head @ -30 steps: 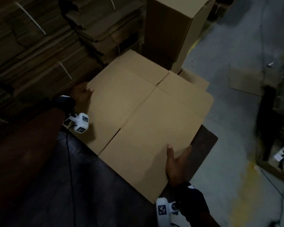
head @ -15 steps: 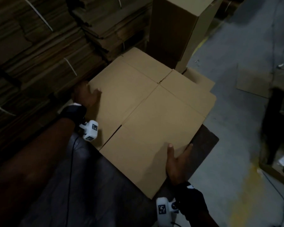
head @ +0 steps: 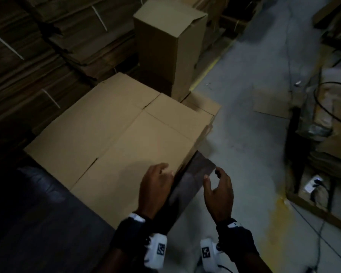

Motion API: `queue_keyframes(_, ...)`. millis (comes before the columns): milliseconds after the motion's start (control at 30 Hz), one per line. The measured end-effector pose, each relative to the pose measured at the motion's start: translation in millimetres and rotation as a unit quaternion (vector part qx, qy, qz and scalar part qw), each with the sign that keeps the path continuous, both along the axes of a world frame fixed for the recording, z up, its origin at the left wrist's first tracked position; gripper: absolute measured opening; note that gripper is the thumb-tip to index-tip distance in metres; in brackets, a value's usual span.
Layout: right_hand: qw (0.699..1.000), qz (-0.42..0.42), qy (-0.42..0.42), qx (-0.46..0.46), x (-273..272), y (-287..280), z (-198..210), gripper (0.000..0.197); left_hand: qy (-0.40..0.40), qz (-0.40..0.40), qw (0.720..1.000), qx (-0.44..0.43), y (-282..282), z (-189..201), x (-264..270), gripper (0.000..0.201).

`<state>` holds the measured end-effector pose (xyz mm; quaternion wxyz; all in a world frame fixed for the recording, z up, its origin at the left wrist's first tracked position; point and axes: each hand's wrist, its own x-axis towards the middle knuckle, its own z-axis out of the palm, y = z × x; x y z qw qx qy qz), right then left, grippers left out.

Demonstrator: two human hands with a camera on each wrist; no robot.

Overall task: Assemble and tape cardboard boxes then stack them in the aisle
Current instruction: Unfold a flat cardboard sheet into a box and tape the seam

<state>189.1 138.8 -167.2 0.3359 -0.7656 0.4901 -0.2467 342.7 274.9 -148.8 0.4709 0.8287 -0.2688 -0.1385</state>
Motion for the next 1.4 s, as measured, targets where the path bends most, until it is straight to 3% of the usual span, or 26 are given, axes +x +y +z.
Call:
queue_keyframes(133, 0.997, 0.012, -0.017, -0.08, -53, -64, 0, 0.039, 0.055, -0.024, 0.998, -0.019, -79, -10, -74, 0.037)
queue_keyframes(200, 0.995, 0.001, -0.02, -0.099, -82, -102, 1, 0.041, 0.047, -0.029, 0.998, -0.029, -124, -12, -105, 0.024)
queue_keyframes(267, 0.994, -0.011, -0.024, -0.105, -109, -140, 4, 0.042, 0.028, -0.04, 0.999, -0.023, -165, -5, -129, 0.025)
queue_keyframes(367, 0.995, -0.02, -0.026, -0.098, -135, -189, 6, 0.042, 0.008, -0.051, 0.999, -0.012, -213, 3, -144, 0.049)
queue_keyframes(533, 0.996, -0.005, -0.025, -0.091, -137, -278, -5, 0.037, 0.009, -0.023, 1.0, -0.012, -283, -5, -141, 0.053)
queue_keyframes(767, 0.995, 0.07, -0.015, -0.067, -75, -405, -30, 0.037, 0.044, 0.021, 0.997, 0.06, -399, -39, -102, 0.039)
queue_keyframes(967, 0.99, 0.138, -0.012, -0.033, -14, -495, -19, 0.04, 0.07, 0.07, 0.994, 0.052, -477, -28, -57, 0.035)
queue_keyframes(1067, 0.983, 0.184, -0.014, -0.018, 28, -534, -21, 0.041, 0.068, 0.108, 0.99, 0.051, -505, -32, -30, 0.044)
queue_keyframes(1200, 0.966, 0.258, 0.005, 0.002, 86, -585, -38, 0.043, 0.087, 0.177, 0.978, 0.063, -538, -52, 5, 0.029)
queue_keyframes(1400, 0.922, 0.381, 0.053, 0.032, 163, -656, -77, 0.051, 0.147, 0.257, 0.95, 0.101, -580, -88, 39, 0.038)
